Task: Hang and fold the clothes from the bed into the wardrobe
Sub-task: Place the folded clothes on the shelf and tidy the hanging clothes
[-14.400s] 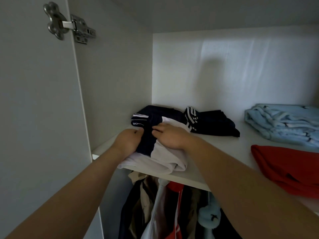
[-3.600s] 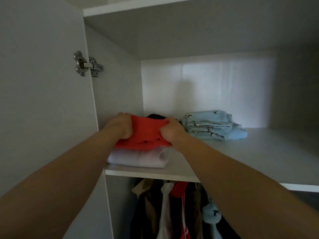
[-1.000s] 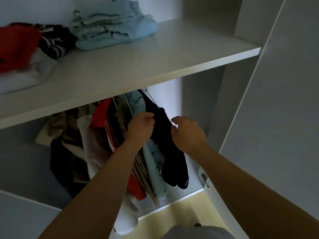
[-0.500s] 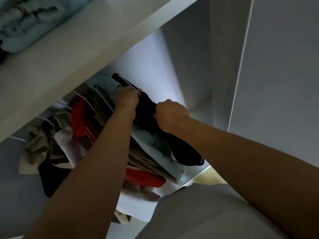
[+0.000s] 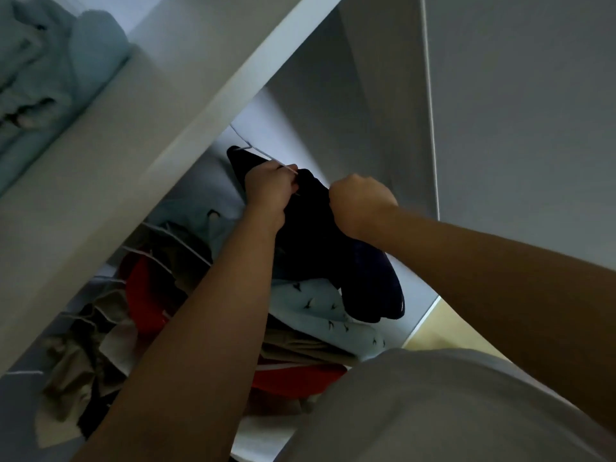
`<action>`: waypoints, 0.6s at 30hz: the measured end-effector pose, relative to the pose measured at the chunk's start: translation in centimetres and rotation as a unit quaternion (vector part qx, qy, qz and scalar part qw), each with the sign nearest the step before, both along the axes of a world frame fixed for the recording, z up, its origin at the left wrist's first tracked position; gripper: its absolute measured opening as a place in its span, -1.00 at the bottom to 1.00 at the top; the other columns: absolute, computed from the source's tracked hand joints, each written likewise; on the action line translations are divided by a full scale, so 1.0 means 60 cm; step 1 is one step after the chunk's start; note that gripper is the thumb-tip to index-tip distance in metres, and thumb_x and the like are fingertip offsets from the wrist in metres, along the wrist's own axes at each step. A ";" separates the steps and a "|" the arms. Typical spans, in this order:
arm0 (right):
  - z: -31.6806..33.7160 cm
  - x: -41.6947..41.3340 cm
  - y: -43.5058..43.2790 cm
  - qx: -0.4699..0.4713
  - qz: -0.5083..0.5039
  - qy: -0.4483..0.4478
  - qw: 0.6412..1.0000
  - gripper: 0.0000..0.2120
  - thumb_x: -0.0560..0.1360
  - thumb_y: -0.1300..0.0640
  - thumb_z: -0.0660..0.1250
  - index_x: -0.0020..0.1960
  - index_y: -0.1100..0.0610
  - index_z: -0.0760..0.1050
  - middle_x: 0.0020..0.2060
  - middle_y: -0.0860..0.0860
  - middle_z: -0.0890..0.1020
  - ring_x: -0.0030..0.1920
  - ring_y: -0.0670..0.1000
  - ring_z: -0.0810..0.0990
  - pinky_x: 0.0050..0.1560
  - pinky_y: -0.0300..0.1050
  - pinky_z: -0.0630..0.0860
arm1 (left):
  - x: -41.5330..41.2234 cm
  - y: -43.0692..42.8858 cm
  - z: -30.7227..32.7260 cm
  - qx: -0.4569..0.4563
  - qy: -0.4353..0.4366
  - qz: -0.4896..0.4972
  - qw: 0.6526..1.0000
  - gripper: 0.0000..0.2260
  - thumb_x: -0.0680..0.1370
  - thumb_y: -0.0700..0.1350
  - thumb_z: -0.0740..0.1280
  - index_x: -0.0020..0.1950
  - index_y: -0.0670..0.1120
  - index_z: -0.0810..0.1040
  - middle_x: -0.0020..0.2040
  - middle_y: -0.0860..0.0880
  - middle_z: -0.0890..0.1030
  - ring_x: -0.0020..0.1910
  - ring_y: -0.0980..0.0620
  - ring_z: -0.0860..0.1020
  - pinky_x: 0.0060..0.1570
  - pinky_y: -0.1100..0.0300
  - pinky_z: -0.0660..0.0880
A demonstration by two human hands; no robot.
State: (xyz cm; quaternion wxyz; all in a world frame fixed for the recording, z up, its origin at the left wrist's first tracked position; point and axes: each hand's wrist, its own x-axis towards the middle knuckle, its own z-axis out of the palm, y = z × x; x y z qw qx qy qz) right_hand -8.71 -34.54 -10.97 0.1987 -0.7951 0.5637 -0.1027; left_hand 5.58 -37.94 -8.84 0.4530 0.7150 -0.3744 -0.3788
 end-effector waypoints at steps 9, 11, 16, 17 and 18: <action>0.011 -0.052 -0.055 0.005 -0.048 0.012 0.999 -0.81 0.54 0.28 0.21 0.08 0.23 0.55 0.00 0.19 0.60 0.03 0.26 0.61 -0.22 -0.02 0.44 | -0.043 -0.080 -0.005 0.017 0.009 -0.053 0.998 -0.87 0.52 -0.40 0.31 -0.17 -0.21 0.52 0.00 -0.27 0.60 0.11 -0.24 0.63 0.18 -0.03 0.58; 0.012 -0.056 -0.063 0.008 -0.054 0.005 0.998 -0.82 0.52 0.28 0.22 0.07 0.23 0.54 -0.05 0.18 0.60 0.01 0.25 0.61 -0.24 -0.02 0.44 | -0.051 -0.093 -0.004 0.019 0.008 -0.069 0.997 -0.83 0.52 -0.42 0.30 -0.20 -0.19 0.54 0.01 -0.28 0.62 0.11 -0.24 0.63 0.14 0.00 0.60; 0.014 -0.067 -0.083 0.008 -0.066 0.002 0.998 -0.80 0.53 0.28 0.19 0.09 0.20 0.54 -0.29 0.07 0.41 -0.08 0.22 0.58 -0.23 0.00 0.44 | -0.078 -0.129 0.005 0.031 0.050 -0.077 0.995 -0.80 0.61 -0.37 0.23 0.16 -0.22 0.57 0.00 -0.16 0.62 -0.08 -0.06 0.63 -0.12 0.22 0.62; 0.014 -0.069 -0.087 0.009 -0.068 0.005 0.998 -0.79 0.54 0.29 0.18 0.09 0.19 0.54 -0.30 0.06 0.40 -0.07 0.22 0.59 -0.23 0.01 0.45 | -0.084 -0.132 0.004 0.032 0.063 -0.072 0.995 -0.77 0.61 -0.37 0.21 0.22 -0.23 0.55 -0.01 -0.14 0.61 -0.10 -0.04 0.63 -0.12 0.21 0.62; 0.015 -0.071 -0.090 0.011 -0.070 0.010 0.997 -0.78 0.54 0.29 0.18 0.10 0.20 0.55 -0.30 0.06 0.38 -0.05 0.23 0.59 -0.22 0.01 0.45 | -0.089 -0.134 0.003 0.032 0.070 -0.069 0.995 -0.75 0.62 -0.37 0.20 0.26 -0.23 0.53 -0.02 -0.13 0.61 -0.10 -0.03 0.63 -0.11 0.20 0.63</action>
